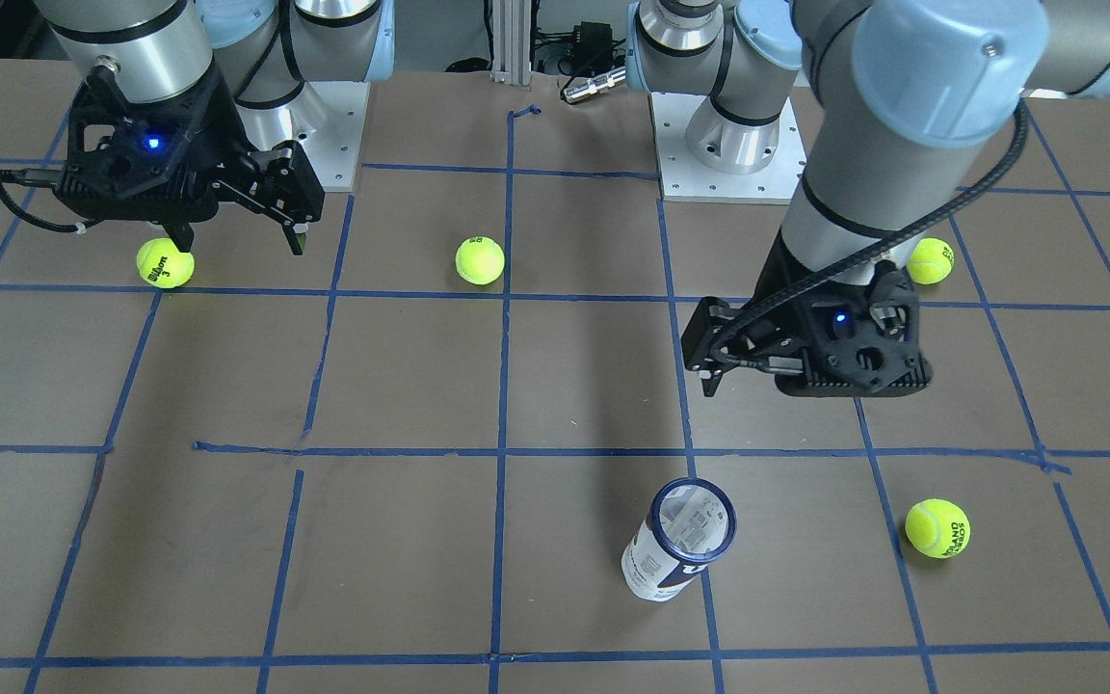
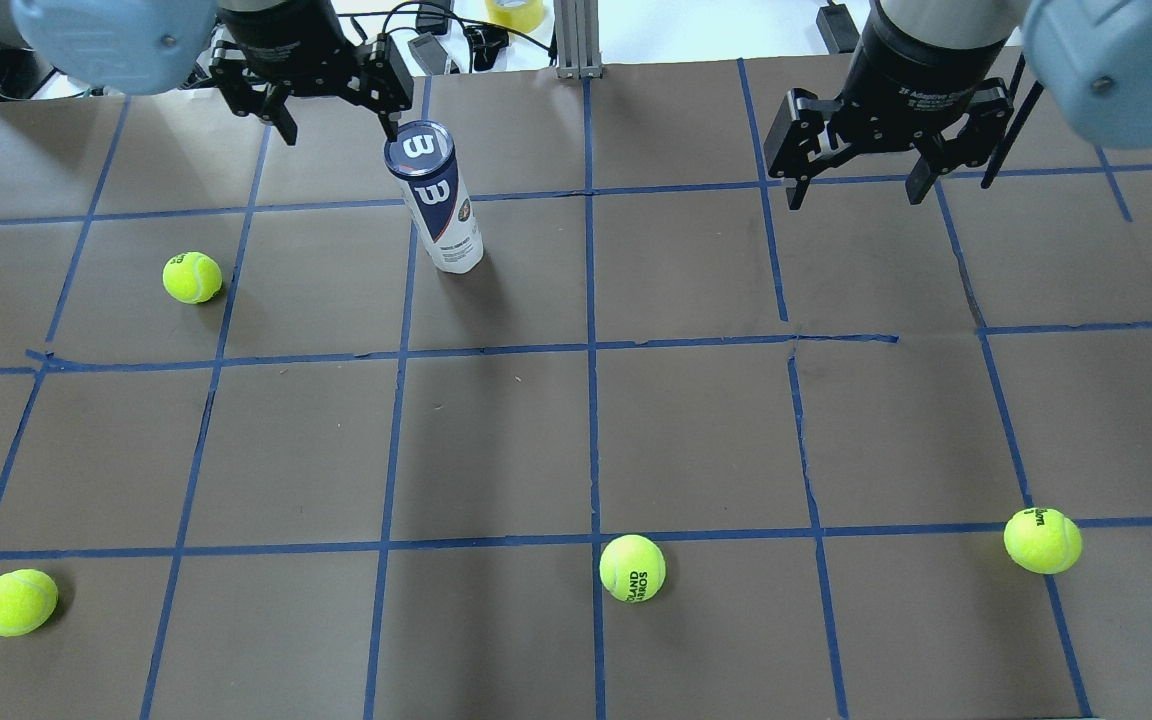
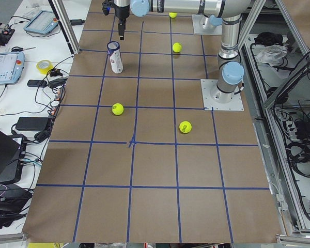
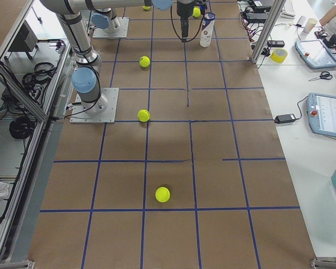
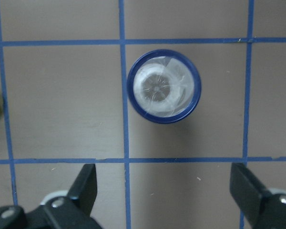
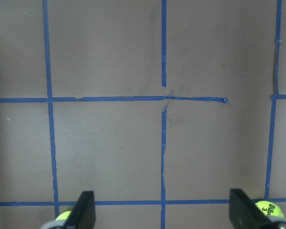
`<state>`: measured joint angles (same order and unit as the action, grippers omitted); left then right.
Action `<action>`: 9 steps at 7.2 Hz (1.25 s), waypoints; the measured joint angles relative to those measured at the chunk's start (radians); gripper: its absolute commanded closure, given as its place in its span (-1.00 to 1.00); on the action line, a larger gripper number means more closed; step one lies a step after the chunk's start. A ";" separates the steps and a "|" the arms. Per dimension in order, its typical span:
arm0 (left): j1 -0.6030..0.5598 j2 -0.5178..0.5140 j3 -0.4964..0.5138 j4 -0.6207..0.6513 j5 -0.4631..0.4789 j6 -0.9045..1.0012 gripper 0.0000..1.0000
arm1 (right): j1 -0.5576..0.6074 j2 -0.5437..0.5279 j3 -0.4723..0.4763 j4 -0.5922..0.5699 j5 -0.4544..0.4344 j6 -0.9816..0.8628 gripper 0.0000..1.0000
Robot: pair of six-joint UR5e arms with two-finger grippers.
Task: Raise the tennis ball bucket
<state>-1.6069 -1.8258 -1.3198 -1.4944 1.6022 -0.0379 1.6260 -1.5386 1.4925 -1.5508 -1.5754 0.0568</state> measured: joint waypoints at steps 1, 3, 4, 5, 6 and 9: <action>0.042 0.032 -0.015 -0.038 0.001 0.033 -1.00 | 0.000 0.000 0.000 0.000 0.000 0.000 -1.00; 0.091 0.105 -0.085 -0.071 -0.003 0.059 -1.00 | 0.000 0.000 0.000 0.000 0.000 0.000 -1.00; 0.100 0.140 -0.130 -0.064 -0.004 0.061 -1.00 | 0.000 0.000 0.000 0.000 0.000 0.000 -1.00; 0.104 0.166 -0.161 -0.056 -0.005 0.061 -1.00 | 0.000 -0.001 0.000 0.001 -0.001 0.001 -1.00; 0.106 0.182 -0.178 -0.053 -0.005 0.061 -1.00 | 0.000 -0.002 0.000 0.001 -0.001 0.001 -1.00; 0.109 0.190 -0.198 -0.049 -0.004 0.063 -1.00 | 0.000 -0.003 0.000 0.001 -0.002 0.000 -1.00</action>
